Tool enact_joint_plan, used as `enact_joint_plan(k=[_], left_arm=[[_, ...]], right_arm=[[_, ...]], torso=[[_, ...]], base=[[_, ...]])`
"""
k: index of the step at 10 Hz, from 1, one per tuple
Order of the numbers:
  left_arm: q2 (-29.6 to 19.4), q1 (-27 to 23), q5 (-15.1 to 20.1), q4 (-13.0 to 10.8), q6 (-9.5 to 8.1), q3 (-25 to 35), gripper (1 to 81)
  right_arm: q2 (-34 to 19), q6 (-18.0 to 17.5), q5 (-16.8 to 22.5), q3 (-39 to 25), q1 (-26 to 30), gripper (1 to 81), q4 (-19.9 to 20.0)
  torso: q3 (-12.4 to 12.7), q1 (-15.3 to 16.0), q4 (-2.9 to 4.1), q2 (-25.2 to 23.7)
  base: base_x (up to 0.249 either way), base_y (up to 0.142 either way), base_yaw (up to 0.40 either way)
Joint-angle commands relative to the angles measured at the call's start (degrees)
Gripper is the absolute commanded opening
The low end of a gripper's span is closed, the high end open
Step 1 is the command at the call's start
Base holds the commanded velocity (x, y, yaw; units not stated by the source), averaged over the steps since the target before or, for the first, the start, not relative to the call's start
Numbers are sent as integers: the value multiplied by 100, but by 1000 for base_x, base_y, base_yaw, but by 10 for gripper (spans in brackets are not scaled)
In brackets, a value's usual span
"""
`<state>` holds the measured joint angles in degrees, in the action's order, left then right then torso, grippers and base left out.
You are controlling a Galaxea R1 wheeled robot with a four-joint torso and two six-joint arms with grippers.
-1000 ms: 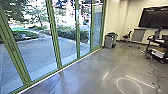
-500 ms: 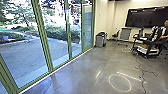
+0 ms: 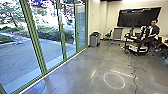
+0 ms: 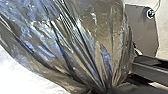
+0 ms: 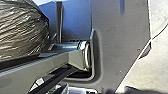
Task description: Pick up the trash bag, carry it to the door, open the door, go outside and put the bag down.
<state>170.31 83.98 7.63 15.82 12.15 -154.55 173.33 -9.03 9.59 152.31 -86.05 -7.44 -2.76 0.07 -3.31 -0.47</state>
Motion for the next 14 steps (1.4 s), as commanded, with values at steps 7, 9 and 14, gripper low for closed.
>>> enact_joint_plan(k=[7, 9, 14], left_arm=[[-23, -281, 362, -27, 33, -5, 10], [-23, -289, 362, -27, 41, -5, 10], [-23, -281, 353, -18, 41, -5, 10]], right_arm=[[38, 16, 377, -18, 277, 811, -21], [38, 16, 377, -10, 277, 811, -21], [29, 16, 377, -9, 277, 811, -12]], torso=[[0, 0, 0, 0], [0, 0, 0, 0], [6, -7, 0, -9]], base=[[0, 0, -16], [0, 0, 0], [89, 0, 0]])
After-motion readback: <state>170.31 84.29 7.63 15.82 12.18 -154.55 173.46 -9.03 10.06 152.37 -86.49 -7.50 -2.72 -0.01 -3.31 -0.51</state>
